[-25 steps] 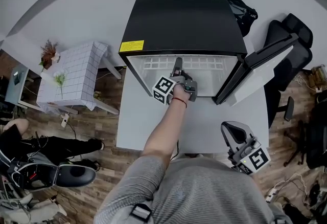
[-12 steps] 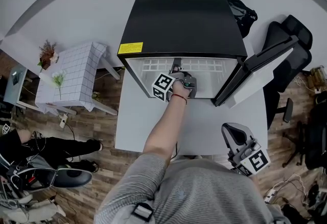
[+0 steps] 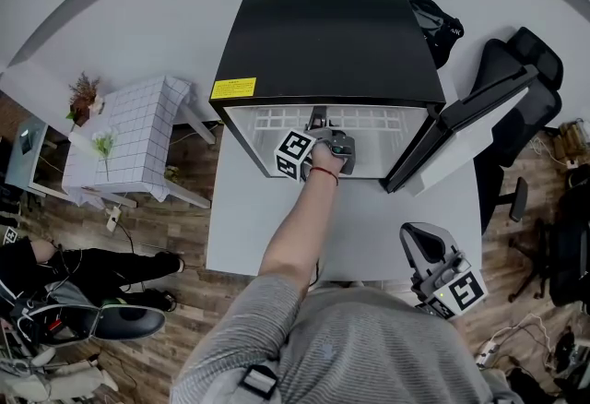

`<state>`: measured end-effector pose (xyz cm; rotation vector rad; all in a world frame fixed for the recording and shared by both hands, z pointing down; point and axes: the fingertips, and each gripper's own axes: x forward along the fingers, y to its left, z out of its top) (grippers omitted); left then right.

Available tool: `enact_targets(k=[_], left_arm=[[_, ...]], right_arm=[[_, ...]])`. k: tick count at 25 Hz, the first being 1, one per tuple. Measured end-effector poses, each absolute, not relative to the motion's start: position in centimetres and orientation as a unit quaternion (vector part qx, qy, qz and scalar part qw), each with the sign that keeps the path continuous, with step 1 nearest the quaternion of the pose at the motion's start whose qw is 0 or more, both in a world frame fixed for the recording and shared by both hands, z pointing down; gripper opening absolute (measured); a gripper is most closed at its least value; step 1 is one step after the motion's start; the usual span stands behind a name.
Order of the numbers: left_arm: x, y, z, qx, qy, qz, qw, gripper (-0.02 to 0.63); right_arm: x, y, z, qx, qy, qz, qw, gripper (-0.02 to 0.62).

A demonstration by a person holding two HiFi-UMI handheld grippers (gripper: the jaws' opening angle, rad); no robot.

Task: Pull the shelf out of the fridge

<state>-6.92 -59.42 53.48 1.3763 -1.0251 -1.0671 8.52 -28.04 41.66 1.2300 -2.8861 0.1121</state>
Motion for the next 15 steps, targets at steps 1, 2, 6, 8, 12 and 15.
enact_targets(k=[1,2,6,8,12,15], left_arm=[[-7.0,-59.5,53.6,0.576,-0.431,-0.447,0.531,0.149],[-7.1,-59.6,53.6,0.574,-0.434,-0.448,0.531,0.144],[-7.4,-60.2,53.1,0.575,-0.438,-0.451,0.523,0.082],[-7.3,-60.3,52.9,0.576,-0.439,-0.453,0.520,0.075],[-7.2,-60.3,52.7,0.580,-0.435,-0.461,0.512,0.039],[-7.2,-60.4,52.5,0.583,-0.432,-0.462,0.510,0.035]], right_arm=[[8.6,-28.0,41.7,0.392,-0.919,0.036,0.002,0.012],[8.7,-28.0,41.7,0.393,-0.919,0.036,0.002,0.012],[8.8,-28.1,41.5,0.397,-0.917,0.037,0.005,0.012],[8.9,-28.0,41.5,0.398,-0.917,0.037,0.006,0.012],[9.1,-27.7,41.7,0.400,-0.916,0.037,0.007,0.012],[9.3,-27.7,41.8,0.402,-0.915,0.038,0.010,0.012]])
